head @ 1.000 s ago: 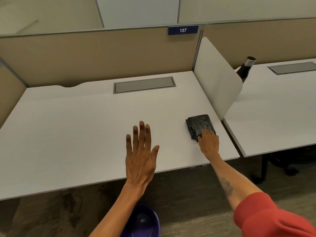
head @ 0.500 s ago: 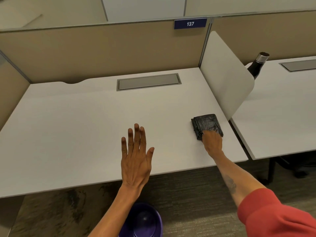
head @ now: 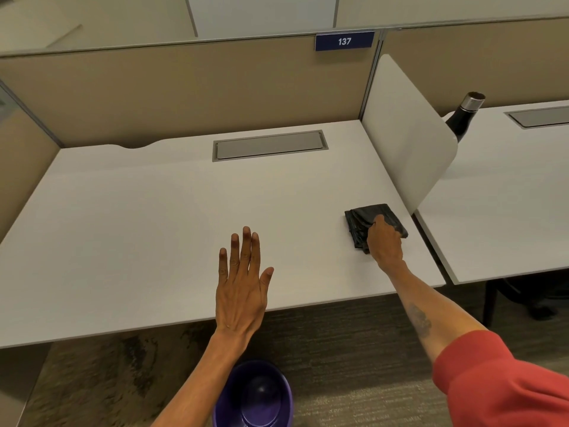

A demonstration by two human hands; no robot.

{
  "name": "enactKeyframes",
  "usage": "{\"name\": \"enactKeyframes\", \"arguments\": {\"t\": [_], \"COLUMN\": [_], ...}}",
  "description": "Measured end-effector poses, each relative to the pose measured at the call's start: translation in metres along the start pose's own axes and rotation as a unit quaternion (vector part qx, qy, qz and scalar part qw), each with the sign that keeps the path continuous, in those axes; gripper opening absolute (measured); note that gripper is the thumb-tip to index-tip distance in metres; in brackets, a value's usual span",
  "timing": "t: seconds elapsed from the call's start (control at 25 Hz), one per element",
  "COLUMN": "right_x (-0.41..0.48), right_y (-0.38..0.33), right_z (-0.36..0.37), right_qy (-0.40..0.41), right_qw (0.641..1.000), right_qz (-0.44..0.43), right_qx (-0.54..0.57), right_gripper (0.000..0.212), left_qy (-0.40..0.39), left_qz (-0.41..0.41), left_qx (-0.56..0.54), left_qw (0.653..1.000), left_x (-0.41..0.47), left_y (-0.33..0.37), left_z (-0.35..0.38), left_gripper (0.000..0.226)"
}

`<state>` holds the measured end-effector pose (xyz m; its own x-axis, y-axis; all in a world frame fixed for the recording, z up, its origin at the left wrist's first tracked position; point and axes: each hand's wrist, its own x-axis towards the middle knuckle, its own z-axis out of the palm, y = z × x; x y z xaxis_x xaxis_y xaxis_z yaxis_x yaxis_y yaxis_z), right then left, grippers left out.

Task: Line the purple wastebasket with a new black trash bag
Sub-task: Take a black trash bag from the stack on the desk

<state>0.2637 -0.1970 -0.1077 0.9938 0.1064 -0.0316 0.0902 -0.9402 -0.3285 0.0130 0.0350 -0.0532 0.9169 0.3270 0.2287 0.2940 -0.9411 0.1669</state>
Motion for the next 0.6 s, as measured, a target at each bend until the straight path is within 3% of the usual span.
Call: {"name": "enactKeyframes", "arguments": {"t": [0.12, 0.6], "right_x": [0.001, -0.048], "right_y": [0.000, -0.019], "right_z": [-0.007, -0.086], "right_qy": [0.003, 0.076], "right_qw": [1.000, 0.990], "right_qz": [-0.005, -0.044], "right_qx": [0.027, -0.108], "right_gripper": [0.021, 0.025], "left_qy": [0.004, 0.029], "left_qz": [0.000, 0.022], "left_qx": [0.006, -0.002], "left_qw": [1.000, 0.999], "left_x": [-0.001, -0.031], "left_y": [0.003, 0.001], "left_z": [-0.004, -0.045], "left_gripper": [0.066, 0.067]}}
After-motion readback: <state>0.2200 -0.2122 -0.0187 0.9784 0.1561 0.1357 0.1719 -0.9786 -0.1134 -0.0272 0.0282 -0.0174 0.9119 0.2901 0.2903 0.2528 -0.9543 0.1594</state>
